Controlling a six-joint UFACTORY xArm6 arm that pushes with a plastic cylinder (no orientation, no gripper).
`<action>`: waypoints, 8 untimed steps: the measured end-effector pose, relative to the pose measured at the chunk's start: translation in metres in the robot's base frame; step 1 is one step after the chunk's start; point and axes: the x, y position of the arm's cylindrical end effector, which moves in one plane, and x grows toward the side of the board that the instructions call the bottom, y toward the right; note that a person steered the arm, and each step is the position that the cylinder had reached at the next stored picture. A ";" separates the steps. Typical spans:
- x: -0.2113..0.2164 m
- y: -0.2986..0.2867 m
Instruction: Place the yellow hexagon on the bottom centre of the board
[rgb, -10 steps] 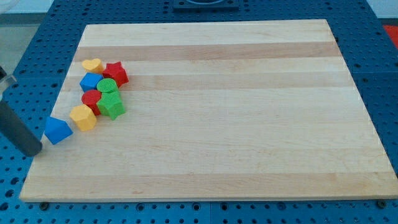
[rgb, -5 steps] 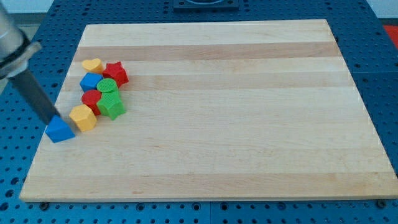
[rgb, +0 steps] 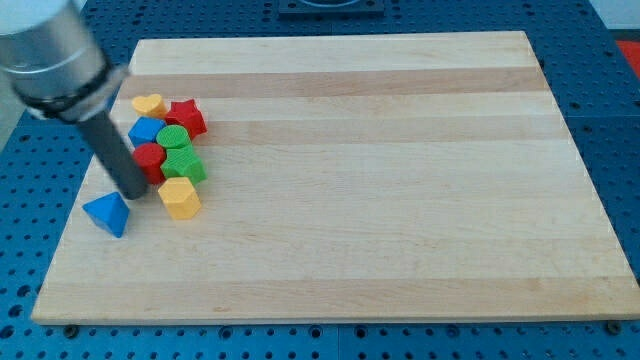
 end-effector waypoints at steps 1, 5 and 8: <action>0.003 0.073; 0.029 0.071; 0.058 0.168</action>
